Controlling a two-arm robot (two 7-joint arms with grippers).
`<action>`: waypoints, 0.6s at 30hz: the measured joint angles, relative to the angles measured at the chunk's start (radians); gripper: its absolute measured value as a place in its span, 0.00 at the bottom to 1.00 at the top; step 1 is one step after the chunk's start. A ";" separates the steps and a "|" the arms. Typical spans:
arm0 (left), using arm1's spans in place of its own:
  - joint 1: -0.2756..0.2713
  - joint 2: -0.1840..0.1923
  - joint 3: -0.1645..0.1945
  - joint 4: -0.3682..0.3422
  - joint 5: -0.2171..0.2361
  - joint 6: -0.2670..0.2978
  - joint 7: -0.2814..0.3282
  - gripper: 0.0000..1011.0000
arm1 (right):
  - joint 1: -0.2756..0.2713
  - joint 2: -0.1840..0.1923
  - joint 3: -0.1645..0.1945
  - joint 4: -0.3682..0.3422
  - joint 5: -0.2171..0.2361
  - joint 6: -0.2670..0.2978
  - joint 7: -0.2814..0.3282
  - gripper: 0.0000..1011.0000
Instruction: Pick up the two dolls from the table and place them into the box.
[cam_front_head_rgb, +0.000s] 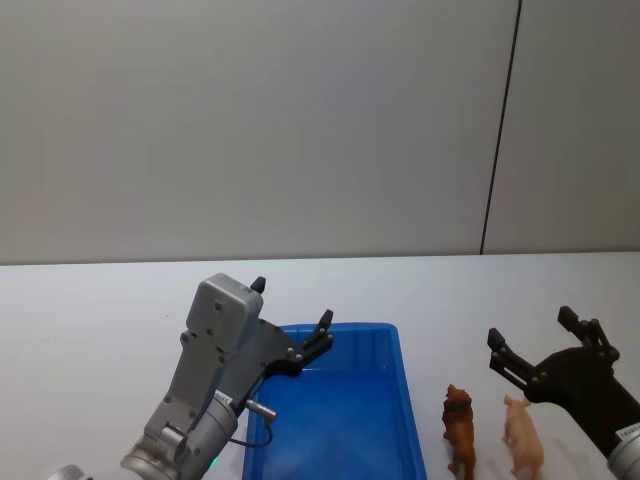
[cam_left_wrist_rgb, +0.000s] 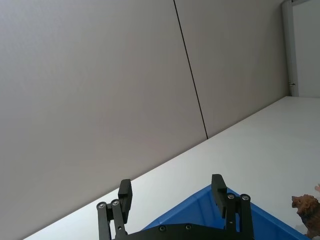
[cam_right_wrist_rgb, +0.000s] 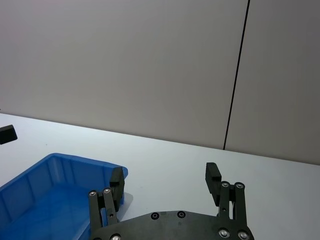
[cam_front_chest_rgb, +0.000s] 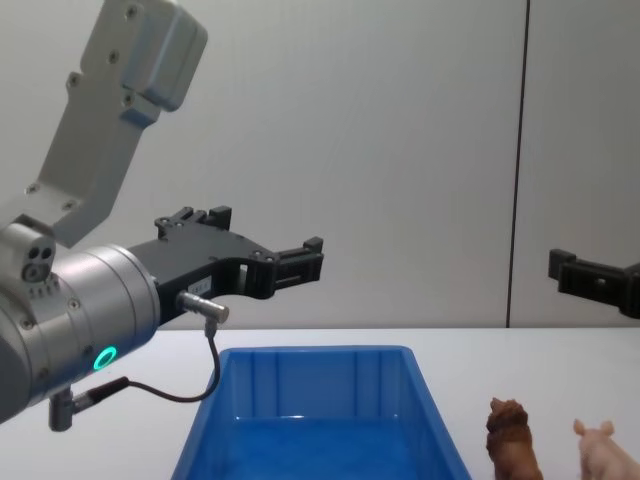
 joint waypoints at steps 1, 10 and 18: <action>0.000 0.000 0.000 0.000 0.000 0.000 0.000 0.99 | 0.000 0.000 0.000 0.000 0.000 0.000 0.000 0.99; 0.000 0.000 0.000 0.000 0.000 0.000 0.000 0.99 | 0.000 0.000 0.000 0.000 0.000 0.000 0.000 0.99; 0.000 0.000 0.000 0.000 0.000 0.000 0.000 0.99 | 0.000 0.000 0.000 0.000 0.000 0.000 0.000 0.99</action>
